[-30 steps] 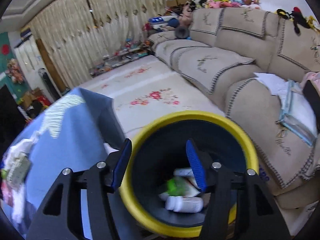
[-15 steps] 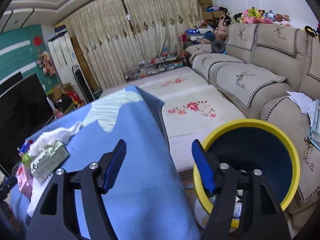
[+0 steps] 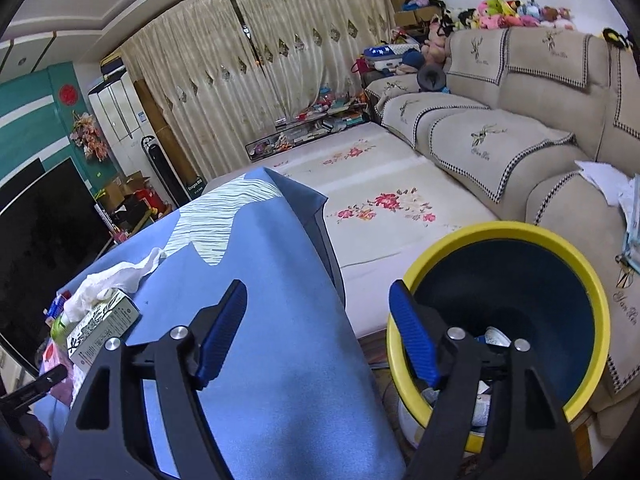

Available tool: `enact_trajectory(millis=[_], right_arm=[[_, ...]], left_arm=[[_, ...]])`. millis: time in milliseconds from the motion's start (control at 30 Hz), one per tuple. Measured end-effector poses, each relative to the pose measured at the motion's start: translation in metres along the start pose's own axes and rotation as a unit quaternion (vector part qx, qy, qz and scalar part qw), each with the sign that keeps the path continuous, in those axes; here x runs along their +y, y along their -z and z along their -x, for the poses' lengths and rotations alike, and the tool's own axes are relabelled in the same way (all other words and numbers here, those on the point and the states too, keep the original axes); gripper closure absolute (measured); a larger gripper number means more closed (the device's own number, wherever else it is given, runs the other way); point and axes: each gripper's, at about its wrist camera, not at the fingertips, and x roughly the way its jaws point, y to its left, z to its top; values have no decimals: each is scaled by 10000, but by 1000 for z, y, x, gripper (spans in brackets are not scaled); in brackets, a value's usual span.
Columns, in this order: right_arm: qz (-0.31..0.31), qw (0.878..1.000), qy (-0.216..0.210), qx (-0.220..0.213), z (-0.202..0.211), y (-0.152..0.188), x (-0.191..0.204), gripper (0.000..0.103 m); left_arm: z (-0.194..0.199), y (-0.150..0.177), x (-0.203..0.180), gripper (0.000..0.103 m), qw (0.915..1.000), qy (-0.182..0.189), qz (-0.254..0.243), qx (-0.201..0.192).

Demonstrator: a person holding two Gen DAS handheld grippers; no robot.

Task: Collect trash
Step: 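Grasp the pink strawberry milk carton with the left gripper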

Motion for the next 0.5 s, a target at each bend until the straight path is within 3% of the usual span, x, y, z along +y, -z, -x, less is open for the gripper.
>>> enact_trajectory(millis=[200, 433, 500], right_arm=[[-28, 10000, -51, 9, 0, 0, 1, 33], [-21, 10000, -38, 15, 0, -1, 2, 33], [-19, 10000, -34, 7, 0, -1, 1, 33]], left_arm=[[-1, 8, 27, 5, 9987, -117, 303, 386], [26, 25, 93, 5, 9948, -420, 833, 407], [32, 22, 101, 5, 9939, -309, 1021, 265]])
